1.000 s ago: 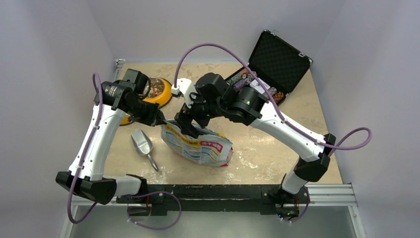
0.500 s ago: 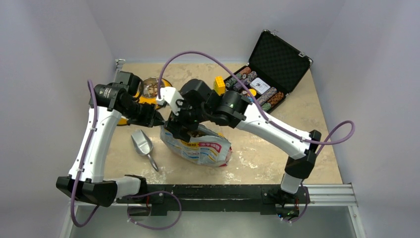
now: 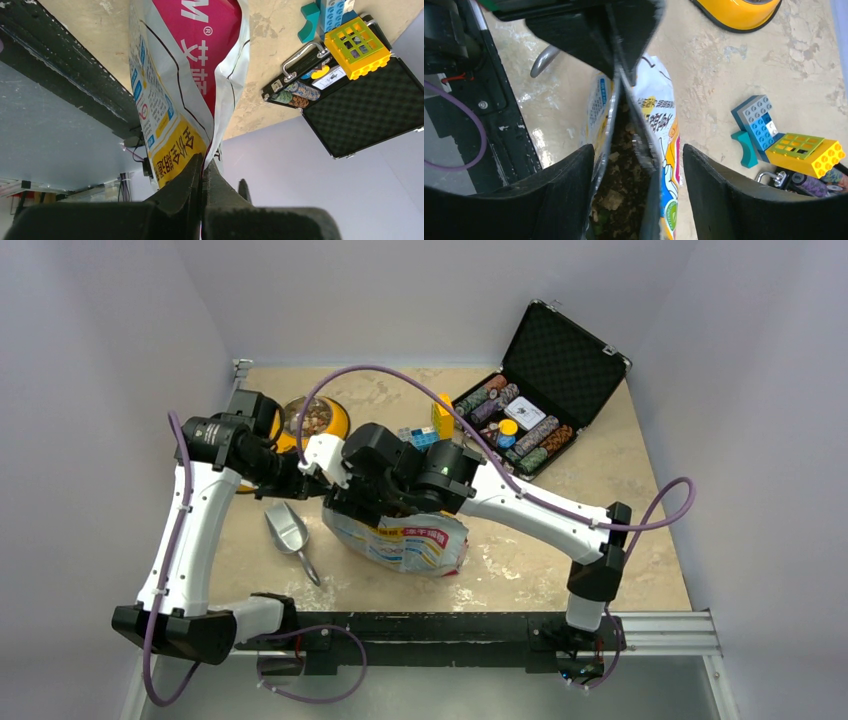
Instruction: Serve the pet food
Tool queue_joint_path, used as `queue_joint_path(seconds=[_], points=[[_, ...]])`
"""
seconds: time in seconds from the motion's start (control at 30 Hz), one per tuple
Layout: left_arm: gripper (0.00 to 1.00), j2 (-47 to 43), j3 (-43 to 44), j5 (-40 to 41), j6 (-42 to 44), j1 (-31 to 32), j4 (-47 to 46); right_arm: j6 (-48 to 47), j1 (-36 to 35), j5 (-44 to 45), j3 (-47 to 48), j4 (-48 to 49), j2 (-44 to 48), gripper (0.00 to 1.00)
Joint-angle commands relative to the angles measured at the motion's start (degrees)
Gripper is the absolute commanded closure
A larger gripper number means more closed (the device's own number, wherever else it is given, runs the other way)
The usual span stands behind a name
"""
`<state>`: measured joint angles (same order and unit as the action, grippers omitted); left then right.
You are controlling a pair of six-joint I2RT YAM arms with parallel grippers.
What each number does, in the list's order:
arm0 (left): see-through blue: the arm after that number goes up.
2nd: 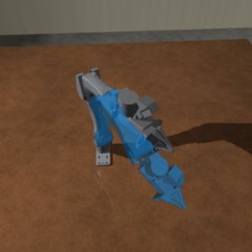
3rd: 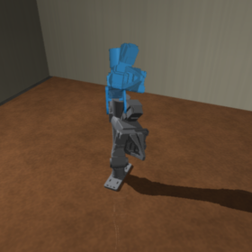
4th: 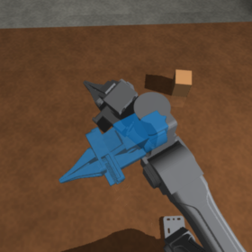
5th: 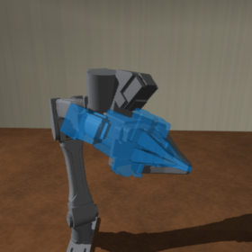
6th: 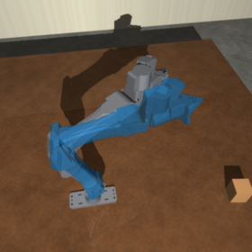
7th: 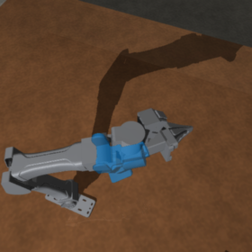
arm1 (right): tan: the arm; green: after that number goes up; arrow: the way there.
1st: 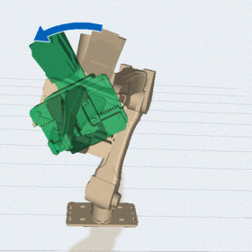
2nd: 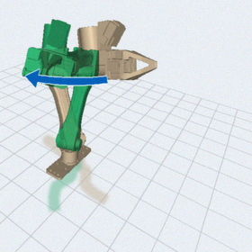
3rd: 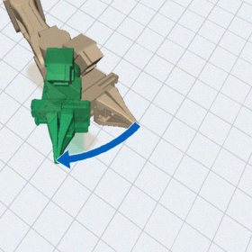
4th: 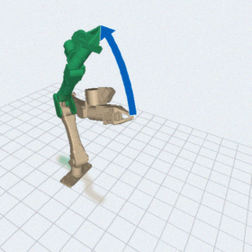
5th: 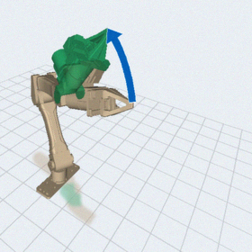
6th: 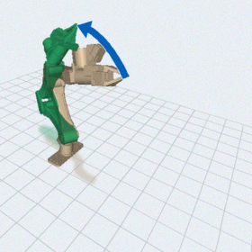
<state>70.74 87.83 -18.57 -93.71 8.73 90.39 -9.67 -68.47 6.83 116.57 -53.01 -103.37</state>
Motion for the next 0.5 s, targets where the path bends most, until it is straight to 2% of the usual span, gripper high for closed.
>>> queue_joint_path(seconds=[0.0,0.07,0.13,0.17,0.2,0.23,0.27,0.33,0.43,0.47], points=[[1.0,-3.45,0.5,-7.03,-3.75,-0.47,-0.88,-3.14,-3.07,5.27,-1.71,0.45,2.66,0.34],[1.0,-3.49,0.41,-6.92,-4.01,-0.47,-0.96,-3.32,-3.35,6.66,-1.55,0.46,2.31,0.41],[1.0,-3.62,0.05,-6.99,-4.11,-0.47,-1.0,-3.33,-3.43,8.55,-1.66,0.58,2.3,0.53],[1.0,-3.69,-0.21,-6.96,-4.19,-0.47,-1.13,-3.21,-3.5,10.25,-1.7,0.75,2.3,0.61],[1.0,-3.92,-0.58,-6.86,-4.26,-0.47,-1.43,-3.21,-3.51,11.97,-1.7,0.64,2.3,0.74],[1.0,-4.2,-0.85,-6.68,-4.48,-0.47,-1.71,-3.35,-3.58,13.71,-1.82,0.38,2.3,0.94],[1.0,-4.47,-1.22,-6.47,-4.62,-0.47,-2.16,-3.37,-3.56,14.08,-2.01,-0.6,2.46,1.0],[1.0,-4.83,-1.44,-5.65,-4.63,-0.47,-2.67,-2.42,-3.22,7.96,-2.95,-3.0,3.6,1.0],[1.0,-4.8,-0.91,-5.05,-4.64,-0.56,-2.84,0.48,-2.54,5.96,-5.21,-7.06,3.38,1.0],[1.0,-4.74,-0.71,-4.96,-4.57,-0.56,-2.93,1.18,-2.29,5.02,-6.47,-7.74,3.98,0.96]])
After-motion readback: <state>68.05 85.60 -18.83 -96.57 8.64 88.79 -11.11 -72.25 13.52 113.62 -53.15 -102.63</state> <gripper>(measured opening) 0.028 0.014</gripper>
